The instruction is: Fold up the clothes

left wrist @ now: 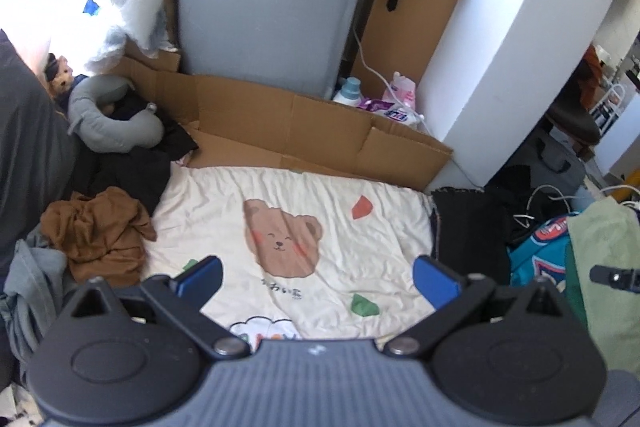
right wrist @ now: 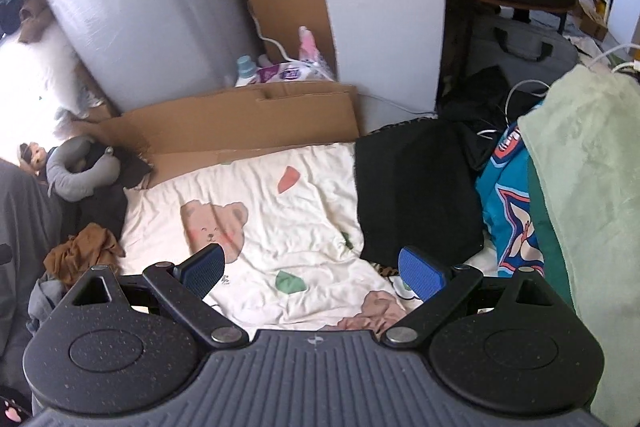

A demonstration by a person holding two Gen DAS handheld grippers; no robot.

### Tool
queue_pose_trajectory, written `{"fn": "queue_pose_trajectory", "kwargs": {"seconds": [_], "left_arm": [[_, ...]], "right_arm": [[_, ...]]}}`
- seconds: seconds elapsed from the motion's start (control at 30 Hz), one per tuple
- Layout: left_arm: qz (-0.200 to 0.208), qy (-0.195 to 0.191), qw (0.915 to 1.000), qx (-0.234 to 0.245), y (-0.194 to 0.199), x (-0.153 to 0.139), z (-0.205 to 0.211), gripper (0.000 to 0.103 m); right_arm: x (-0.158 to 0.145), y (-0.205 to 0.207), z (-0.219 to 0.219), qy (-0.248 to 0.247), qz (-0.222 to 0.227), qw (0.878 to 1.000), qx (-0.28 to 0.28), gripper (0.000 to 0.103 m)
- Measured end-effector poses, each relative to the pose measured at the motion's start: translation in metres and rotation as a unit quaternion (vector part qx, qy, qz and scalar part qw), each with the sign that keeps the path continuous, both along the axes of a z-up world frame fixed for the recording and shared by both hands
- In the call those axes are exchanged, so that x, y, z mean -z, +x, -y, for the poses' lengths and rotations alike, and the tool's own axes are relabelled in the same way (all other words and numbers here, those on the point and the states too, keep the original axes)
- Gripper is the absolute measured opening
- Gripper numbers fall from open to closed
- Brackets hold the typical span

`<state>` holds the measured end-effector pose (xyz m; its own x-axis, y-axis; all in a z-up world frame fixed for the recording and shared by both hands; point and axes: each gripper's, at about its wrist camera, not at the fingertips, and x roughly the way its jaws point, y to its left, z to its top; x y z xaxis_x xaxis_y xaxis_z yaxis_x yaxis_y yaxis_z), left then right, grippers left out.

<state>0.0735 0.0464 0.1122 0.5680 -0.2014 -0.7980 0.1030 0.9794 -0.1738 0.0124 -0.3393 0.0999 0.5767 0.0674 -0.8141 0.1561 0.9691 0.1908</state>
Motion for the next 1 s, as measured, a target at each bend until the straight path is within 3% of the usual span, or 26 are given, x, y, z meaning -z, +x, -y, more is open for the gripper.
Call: {"fn": "queue_pose_trajectory", "kwargs": {"seconds": [0.43, 0.73, 1.0], "left_arm": [[0.001, -0.012, 0.9996, -0.027, -0.038, -0.007, -0.031, 0.102], [0.004, 0.018, 0.9994, -0.028, -0.046, -0.011, -0.035, 0.102], [-0.017, 0.023, 0.9984, -0.048, -0.050, 0.016, -0.036, 0.102]], "right_arm": [[0.011, -0.003, -0.066, -0.002, -0.006, 0.999, -0.046, 0.097], [0.022, -0.012, -0.069, 0.011, 0.002, 0.999, -0.036, 0.097], [0.035, -0.012, -0.068, 0.010, -0.005, 0.999, -0.039, 0.097]]}}
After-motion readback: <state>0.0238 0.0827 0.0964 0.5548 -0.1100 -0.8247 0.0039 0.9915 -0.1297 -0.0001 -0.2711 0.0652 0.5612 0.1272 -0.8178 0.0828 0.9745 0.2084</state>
